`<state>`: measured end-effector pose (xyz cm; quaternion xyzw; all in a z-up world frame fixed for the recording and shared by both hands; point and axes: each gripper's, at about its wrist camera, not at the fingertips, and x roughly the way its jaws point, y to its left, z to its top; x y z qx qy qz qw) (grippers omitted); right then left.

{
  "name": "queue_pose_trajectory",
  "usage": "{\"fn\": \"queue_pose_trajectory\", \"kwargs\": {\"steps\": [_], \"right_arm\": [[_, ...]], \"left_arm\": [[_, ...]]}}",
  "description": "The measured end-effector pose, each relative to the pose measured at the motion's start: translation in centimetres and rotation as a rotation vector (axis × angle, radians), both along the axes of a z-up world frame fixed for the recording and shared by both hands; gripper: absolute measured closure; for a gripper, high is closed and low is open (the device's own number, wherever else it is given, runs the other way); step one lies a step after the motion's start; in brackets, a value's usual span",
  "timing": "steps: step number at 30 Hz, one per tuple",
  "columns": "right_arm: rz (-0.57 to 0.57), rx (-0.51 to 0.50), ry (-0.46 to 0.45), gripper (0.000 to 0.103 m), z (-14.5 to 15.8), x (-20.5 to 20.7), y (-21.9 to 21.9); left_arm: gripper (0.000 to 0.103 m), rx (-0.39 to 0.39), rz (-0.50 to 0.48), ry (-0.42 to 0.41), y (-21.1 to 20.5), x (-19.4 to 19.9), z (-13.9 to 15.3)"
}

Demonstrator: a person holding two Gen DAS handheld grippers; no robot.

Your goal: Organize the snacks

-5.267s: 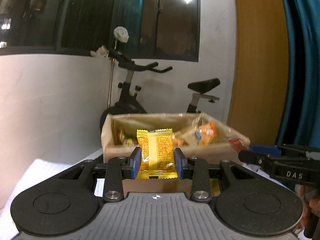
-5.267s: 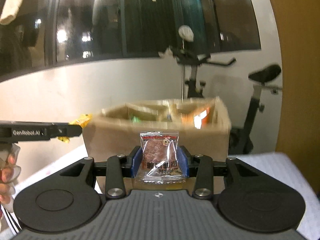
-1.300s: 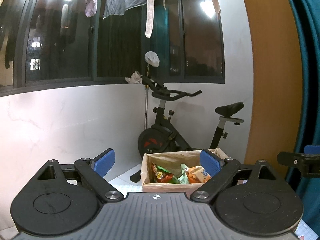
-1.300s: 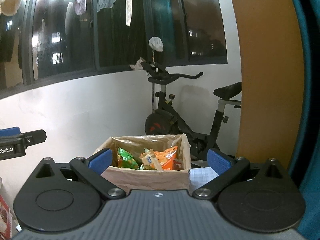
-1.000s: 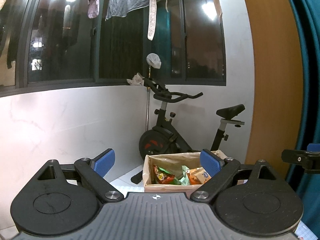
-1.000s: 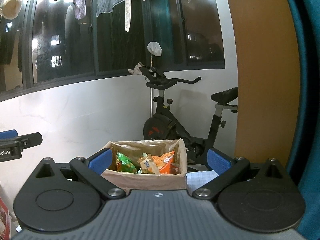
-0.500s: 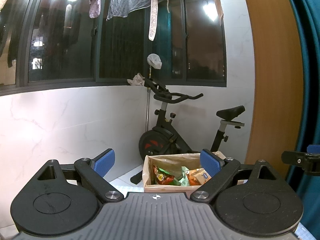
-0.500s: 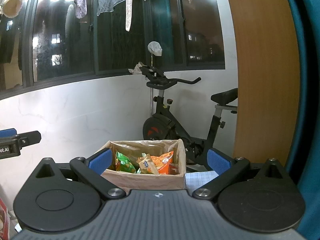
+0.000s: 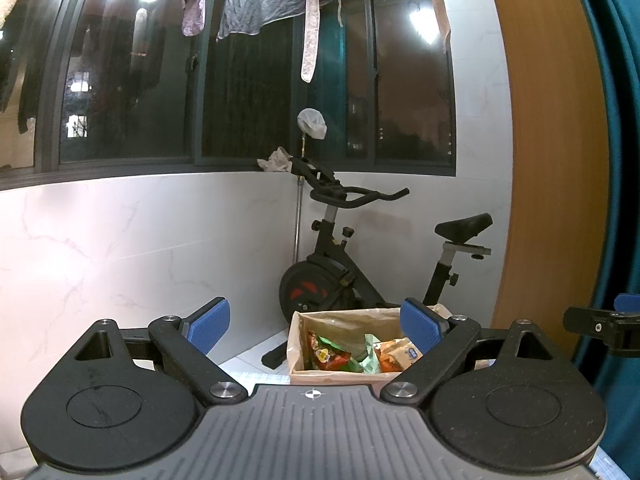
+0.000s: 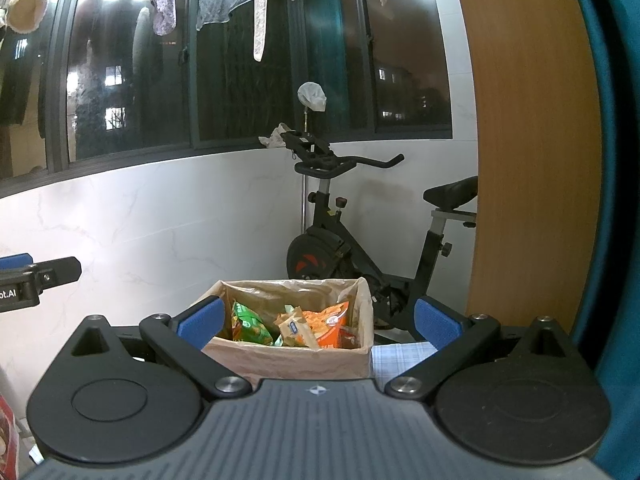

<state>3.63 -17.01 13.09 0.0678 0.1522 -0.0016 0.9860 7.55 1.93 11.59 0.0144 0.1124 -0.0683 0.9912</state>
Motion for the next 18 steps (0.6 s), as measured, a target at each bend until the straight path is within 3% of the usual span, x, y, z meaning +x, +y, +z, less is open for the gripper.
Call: {"fn": "queue_pose_trajectory", "kwargs": {"steps": [18], "right_arm": [[0.002,0.0,0.007,0.0,-0.27,0.07,-0.36]], "left_arm": [[0.009,-0.002,0.015,0.008,-0.16,0.15,0.09]]}}
